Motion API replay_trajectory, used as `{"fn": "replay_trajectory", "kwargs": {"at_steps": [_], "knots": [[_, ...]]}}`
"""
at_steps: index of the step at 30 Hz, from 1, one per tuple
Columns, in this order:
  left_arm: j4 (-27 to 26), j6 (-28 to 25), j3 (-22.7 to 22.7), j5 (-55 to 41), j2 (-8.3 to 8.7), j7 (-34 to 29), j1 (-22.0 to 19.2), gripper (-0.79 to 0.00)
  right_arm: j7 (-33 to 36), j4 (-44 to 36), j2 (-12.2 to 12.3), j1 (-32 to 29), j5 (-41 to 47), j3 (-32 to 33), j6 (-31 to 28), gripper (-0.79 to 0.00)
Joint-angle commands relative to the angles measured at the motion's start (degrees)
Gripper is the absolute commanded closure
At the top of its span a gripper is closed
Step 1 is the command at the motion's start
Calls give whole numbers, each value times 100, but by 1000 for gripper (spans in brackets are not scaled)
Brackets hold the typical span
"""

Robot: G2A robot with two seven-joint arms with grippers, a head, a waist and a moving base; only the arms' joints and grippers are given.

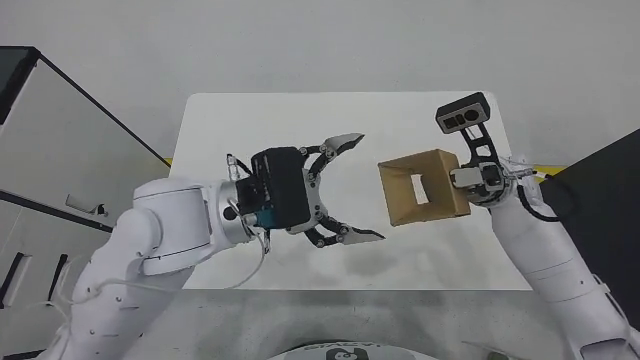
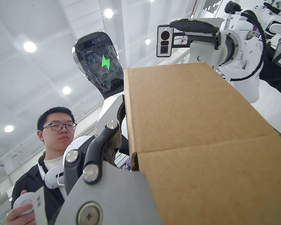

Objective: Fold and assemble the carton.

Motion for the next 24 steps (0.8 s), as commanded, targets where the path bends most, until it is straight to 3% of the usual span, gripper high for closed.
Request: {"fn": "replay_trajectory", "kwargs": {"at_steps": [1, 18, 24], "knots": [[15, 21, 52, -42, 0, -91, -3, -785, 0, 24, -10, 27, -17, -37, -8, 0], [73, 284, 381, 258, -25, -545, -164, -763, 0, 150, -97, 177, -170, -370, -129, 0], [102, 262, 414, 295, -27, -530, -183, -631, 0, 169, -121, 205, -128, -428, -124, 0]]}}
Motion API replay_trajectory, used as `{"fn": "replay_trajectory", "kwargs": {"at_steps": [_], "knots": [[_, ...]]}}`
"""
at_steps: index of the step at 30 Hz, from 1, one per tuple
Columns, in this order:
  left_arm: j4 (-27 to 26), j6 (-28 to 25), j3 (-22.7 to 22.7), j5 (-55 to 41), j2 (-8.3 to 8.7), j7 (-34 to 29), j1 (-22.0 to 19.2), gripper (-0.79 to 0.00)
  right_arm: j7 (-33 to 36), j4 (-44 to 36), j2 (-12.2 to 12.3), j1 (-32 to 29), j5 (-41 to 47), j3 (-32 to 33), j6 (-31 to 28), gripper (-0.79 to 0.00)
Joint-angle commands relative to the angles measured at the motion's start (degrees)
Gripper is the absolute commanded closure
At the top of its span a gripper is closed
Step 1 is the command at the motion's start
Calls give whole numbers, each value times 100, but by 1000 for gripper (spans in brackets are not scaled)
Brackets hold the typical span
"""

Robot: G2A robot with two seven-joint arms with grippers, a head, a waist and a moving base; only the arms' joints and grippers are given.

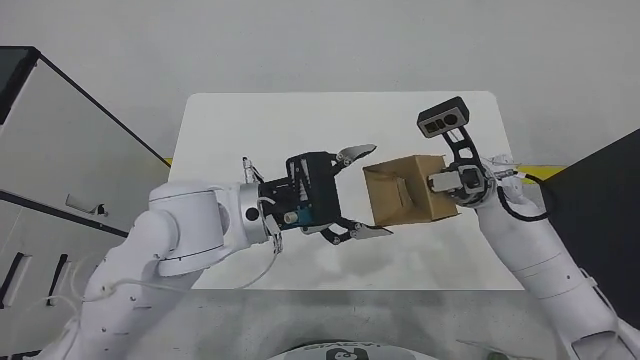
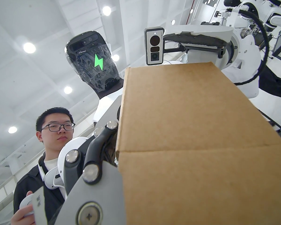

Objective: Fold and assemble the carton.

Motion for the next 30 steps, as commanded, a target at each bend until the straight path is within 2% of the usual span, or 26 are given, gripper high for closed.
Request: {"fn": "replay_trajectory", "kwargs": {"at_steps": [1, 3, 6, 9, 12, 30], "knots": [[7, -5, 2, 6, -1, 12, -9, -619, 0, 14, -9, 12, -5, -20, -10, 0], [25, -14, 0, 12, -1, 28, -17, -557, 0, 35, -17, 27, -14, -36, -11, 0], [48, -23, -14, 8, 0, 42, -27, -536, 0, 92, -24, 45, -37, -37, -14, 0], [61, -31, -31, -2, 2, 48, -32, -594, 0, 145, -27, 56, -45, -5, -19, 0], [74, -41, -42, -18, 3, 60, -36, -785, 0, 174, -28, 56, -39, 36, -30, 0], [113, -71, 49, -18, -1, 28, -77, -785, 0, 186, -27, 38, -307, 95, 4, 0]]}}
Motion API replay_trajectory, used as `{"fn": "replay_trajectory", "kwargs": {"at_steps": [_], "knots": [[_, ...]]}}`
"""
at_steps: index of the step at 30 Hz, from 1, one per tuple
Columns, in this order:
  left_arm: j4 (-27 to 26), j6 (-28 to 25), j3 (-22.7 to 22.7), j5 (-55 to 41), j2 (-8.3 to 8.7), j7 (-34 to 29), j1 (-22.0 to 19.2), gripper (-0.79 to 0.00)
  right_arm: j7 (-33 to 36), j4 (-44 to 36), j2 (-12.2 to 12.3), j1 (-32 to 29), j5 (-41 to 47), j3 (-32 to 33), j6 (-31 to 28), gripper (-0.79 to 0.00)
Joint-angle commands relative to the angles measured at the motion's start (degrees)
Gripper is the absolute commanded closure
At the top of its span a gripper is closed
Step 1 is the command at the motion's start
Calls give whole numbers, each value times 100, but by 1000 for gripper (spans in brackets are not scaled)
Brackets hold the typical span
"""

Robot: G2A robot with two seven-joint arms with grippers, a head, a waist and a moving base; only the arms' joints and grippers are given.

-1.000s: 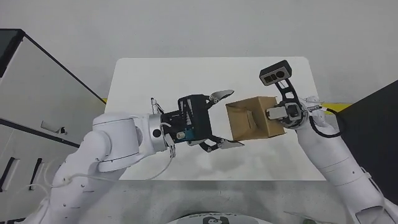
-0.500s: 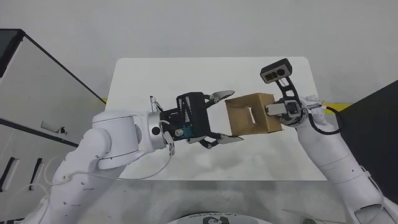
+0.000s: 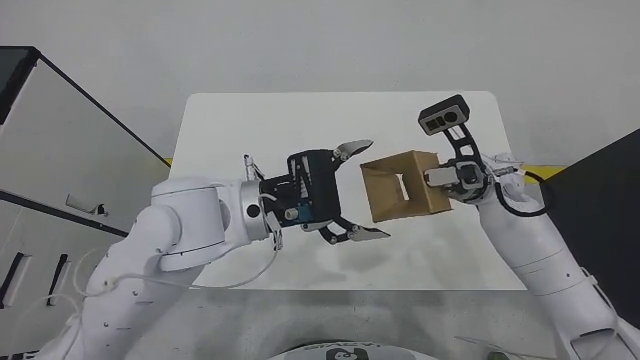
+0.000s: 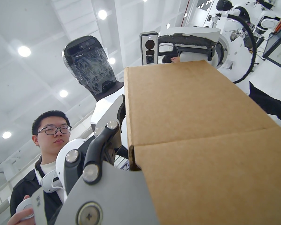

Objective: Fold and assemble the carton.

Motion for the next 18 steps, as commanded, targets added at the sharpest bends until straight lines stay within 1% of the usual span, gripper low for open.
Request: {"fn": "replay_trajectory", "kwargs": {"at_steps": [1, 4, 11, 13, 18], "knots": [[-5, 9, 24, 5, -2, -19, -1, -785, 0, 4, 0, 9, -96, -13, -24, 0], [-14, 27, 67, 6, -5, -54, -11, -785, 0, 19, 1, 27, -294, -31, -65, 0], [-12, 65, 147, 0, -14, -125, -48, -782, 0, 37, -18, 14, -357, -25, -101, 0], [-15, 75, 157, -6, -16, -136, -56, -760, 0, 38, -23, 4, -359, -14, -108, 0], [-22, 107, 173, -6, -18, -167, -64, -653, 0, 37, -38, -27, -346, 28, -106, 0]]}}
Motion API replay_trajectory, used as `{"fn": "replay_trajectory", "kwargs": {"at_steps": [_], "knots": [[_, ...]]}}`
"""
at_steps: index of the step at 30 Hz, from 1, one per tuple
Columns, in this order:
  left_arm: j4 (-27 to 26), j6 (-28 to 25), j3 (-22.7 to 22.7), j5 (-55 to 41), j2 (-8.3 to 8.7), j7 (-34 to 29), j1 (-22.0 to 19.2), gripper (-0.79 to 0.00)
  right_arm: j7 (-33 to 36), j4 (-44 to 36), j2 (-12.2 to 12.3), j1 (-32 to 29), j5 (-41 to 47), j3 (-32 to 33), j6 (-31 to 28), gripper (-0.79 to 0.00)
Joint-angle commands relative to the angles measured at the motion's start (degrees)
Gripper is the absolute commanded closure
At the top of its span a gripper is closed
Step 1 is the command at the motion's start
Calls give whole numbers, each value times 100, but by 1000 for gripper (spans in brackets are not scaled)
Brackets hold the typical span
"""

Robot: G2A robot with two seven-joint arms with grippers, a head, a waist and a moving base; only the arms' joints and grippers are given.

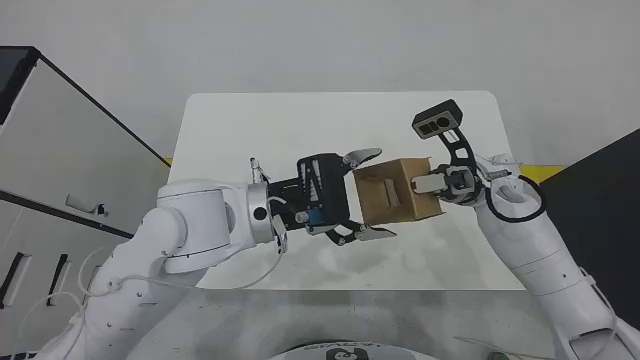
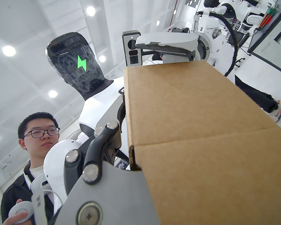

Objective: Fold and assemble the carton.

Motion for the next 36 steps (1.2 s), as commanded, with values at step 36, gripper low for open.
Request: {"fn": "replay_trajectory", "kwargs": {"at_steps": [36], "knots": [[-121, 56, 8, -10, 8, -74, 64, -674, 0, -125, -69, -261, -71, 331, 122, 0]]}}
